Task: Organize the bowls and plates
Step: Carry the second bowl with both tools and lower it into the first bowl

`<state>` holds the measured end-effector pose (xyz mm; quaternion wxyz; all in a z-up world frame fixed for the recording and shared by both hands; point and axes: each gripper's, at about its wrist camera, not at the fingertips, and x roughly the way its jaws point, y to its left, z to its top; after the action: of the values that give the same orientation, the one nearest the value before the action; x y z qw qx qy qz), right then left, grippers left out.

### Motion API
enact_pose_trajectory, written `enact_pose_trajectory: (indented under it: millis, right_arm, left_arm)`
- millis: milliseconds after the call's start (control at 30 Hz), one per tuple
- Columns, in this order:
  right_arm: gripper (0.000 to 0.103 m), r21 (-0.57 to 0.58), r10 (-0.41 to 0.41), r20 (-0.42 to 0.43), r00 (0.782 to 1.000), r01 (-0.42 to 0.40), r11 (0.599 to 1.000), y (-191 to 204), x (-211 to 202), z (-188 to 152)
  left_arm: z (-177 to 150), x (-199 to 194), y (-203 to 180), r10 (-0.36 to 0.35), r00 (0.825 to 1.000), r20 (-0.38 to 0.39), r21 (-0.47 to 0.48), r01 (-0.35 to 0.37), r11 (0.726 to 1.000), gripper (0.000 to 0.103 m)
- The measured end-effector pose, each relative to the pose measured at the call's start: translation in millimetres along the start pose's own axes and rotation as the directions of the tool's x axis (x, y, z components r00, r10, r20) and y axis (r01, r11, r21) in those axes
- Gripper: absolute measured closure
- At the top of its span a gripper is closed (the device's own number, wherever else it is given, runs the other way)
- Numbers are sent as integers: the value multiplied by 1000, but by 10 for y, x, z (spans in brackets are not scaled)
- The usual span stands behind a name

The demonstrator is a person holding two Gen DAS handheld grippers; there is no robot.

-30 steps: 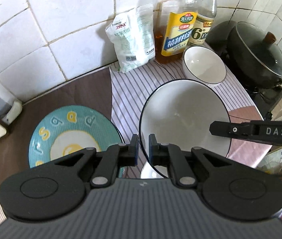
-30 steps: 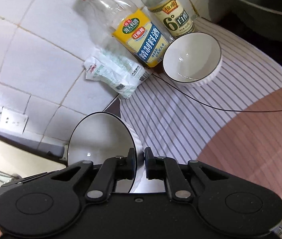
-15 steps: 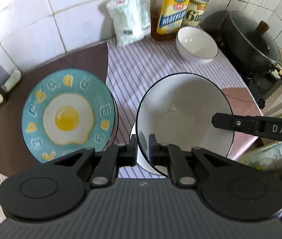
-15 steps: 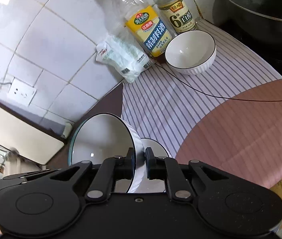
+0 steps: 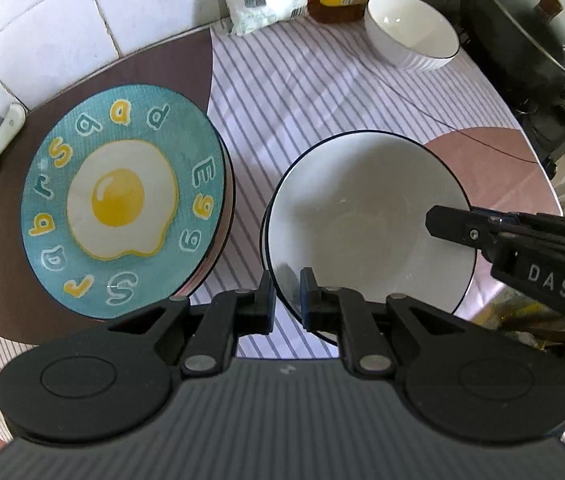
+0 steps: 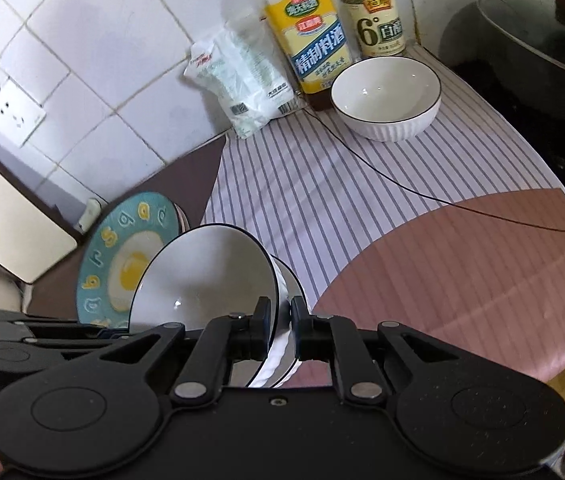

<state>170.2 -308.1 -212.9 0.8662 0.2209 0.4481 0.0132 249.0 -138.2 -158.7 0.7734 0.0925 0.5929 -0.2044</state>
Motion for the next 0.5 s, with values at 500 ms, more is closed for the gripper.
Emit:
enact_pose_trajectory:
  millis: [500]
  right_arm:
    - [89, -174, -91, 19, 996, 93, 980, 164, 223, -72]
  left_arm:
    - [118, 287, -65, 47, 992, -118, 62, -40, 997, 88]
